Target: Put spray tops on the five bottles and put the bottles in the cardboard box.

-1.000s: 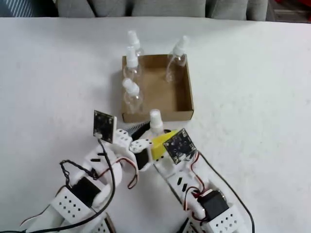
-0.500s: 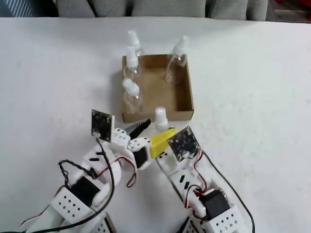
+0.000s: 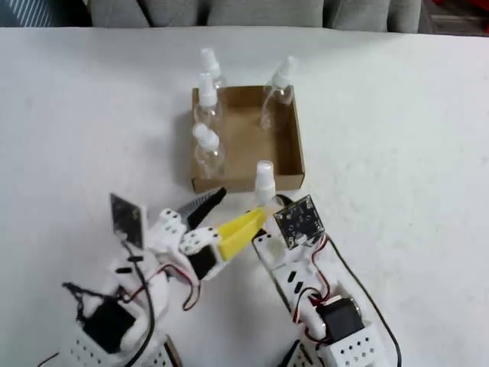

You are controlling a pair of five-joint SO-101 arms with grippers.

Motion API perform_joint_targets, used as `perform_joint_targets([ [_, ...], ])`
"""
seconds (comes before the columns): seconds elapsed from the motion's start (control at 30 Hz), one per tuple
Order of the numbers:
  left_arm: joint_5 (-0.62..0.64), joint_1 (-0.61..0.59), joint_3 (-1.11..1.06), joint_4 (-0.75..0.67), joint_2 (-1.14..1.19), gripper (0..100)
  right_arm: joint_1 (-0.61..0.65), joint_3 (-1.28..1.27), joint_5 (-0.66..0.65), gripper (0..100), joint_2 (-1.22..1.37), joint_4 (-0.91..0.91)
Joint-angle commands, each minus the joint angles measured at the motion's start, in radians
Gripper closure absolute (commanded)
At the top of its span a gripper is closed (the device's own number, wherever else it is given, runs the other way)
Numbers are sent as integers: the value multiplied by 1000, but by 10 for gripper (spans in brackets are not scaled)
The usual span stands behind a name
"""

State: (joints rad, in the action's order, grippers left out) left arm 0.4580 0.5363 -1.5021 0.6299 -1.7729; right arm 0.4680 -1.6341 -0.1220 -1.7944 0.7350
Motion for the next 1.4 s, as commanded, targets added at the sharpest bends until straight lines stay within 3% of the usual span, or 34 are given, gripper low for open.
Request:
perform_joint_targets([
  [0.0, -49, -47, 29, 95, -53, 706, -15, 32, -2, 983, -8, -27],
  [0.13, -77, -139, 28, 121, -45, 706, -16, 32, -3, 983, -8, -27],
  [0.4, -91, -318, -6, 307, -47, 707, -70, 32, -3, 983, -8, -25],
  [0.73, -130, -524, -192, 241, -45, 709, -81, 28, -3, 982, -8, -61],
  [0.83, -161, -601, -192, 250, -45, 779, -94, 28, -3, 982, -8, -93],
  [0.93, -164, -661, -192, 247, -45, 936, -97, 28, -12, 982, -8, -143],
  [0.97, -181, -671, -192, 242, -45, 985, -97, 28, -12, 982, -8, -163],
  [1.07, -265, -684, -192, 253, -45, 939, -90, 26, -12, 982, -8, -245],
  [1.37, -364, -677, -192, 290, -45, 977, -119, 26, -12, 982, -5, -452],
])
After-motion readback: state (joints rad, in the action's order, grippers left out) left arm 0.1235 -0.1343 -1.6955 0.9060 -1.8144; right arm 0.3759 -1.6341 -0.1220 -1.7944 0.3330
